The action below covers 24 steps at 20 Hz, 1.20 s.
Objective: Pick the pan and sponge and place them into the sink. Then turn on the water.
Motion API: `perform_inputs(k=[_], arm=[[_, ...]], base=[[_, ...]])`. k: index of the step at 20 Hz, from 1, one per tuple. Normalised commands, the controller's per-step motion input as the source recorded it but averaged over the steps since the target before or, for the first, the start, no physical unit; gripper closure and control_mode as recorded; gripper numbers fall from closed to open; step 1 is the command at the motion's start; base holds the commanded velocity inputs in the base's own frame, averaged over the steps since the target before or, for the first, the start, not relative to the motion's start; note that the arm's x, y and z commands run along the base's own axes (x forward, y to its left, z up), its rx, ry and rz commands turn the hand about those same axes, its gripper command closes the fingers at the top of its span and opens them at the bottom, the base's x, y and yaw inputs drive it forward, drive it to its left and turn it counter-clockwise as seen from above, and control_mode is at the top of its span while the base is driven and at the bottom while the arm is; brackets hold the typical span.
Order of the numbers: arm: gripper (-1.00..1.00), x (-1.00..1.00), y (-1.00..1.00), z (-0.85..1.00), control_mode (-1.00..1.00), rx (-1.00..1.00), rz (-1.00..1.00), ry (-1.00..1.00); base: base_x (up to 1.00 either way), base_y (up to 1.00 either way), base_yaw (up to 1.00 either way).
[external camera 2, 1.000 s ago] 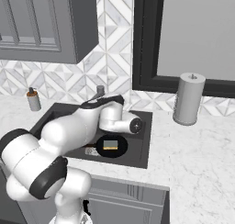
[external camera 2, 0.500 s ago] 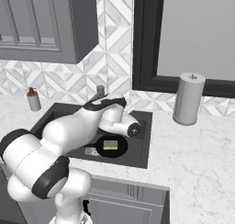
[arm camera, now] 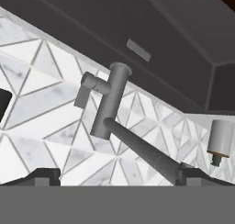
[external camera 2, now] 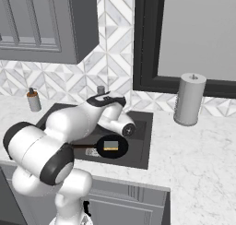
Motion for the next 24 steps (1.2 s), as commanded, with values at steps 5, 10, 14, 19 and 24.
perform_inputs(k=[5, 10, 14, 19, 24], arm=[[-1.0, 0.12, 0.15, 0.0, -1.0, 0.15, 0.0, 0.0], [-1.0, 0.39, 0.04, 0.0, -1.0, 0.13, -0.01, 0.0], [-1.0, 0.37, 0.01, 0.0, -1.0, 0.1, -0.03, 0.0], [-1.0, 0.37, 0.0, 0.0, -1.0, 0.1, -0.04, 0.02], [-1.0, 0.35, 0.0, -0.04, -1.0, 0.11, -0.03, 0.03]], base=[[0.0, 0.0, 0.0], [0.0, 0.0, 0.0], [0.0, 0.0, 0.0], [0.0, 0.0, 0.0], [0.0, 0.0, 0.0]])
